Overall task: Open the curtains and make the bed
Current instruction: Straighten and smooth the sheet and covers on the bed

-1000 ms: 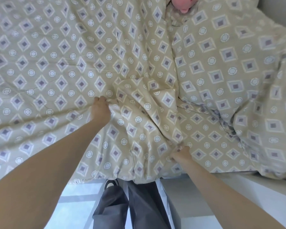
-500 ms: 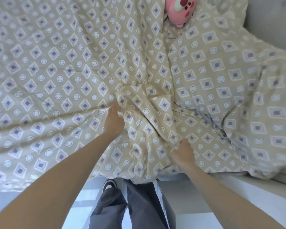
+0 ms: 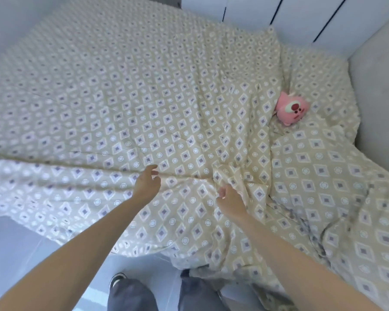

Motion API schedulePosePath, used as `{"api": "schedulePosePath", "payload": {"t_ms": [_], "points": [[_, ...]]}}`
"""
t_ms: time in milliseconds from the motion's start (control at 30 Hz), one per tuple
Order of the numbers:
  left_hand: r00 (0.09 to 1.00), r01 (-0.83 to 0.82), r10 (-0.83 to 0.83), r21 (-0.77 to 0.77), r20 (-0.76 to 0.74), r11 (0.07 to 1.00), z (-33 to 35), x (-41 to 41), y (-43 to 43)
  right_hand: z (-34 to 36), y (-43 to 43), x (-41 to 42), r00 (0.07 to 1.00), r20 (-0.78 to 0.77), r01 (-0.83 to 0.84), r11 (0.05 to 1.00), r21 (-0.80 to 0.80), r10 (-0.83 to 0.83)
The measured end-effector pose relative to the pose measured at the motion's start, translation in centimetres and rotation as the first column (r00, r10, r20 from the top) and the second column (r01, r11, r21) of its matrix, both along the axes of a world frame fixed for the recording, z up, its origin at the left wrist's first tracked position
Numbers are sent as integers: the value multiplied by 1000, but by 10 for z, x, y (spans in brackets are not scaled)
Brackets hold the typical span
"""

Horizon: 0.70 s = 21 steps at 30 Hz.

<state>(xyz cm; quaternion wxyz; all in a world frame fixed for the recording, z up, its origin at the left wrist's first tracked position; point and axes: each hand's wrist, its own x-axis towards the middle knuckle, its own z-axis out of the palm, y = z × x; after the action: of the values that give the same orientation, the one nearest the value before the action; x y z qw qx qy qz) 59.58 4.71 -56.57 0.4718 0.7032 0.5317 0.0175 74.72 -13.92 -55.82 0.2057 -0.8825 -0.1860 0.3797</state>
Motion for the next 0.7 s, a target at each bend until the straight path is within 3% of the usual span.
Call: {"api": "schedulePosePath", "payload": {"t_ms": [200, 400, 700], "points": [[973, -213, 212, -4, 87, 977, 44, -141, 68, 37, 102, -103, 986, 36, -162, 986, 40, 161], [935, -317, 313, -1, 166, 948, 89, -295, 141, 62, 203, -228, 961, 120, -262, 958, 116, 249], [800, -542, 536, -61, 269, 838, 149, -486, 248, 109, 353, -389, 916, 121, -400, 896, 196, 382]]}}
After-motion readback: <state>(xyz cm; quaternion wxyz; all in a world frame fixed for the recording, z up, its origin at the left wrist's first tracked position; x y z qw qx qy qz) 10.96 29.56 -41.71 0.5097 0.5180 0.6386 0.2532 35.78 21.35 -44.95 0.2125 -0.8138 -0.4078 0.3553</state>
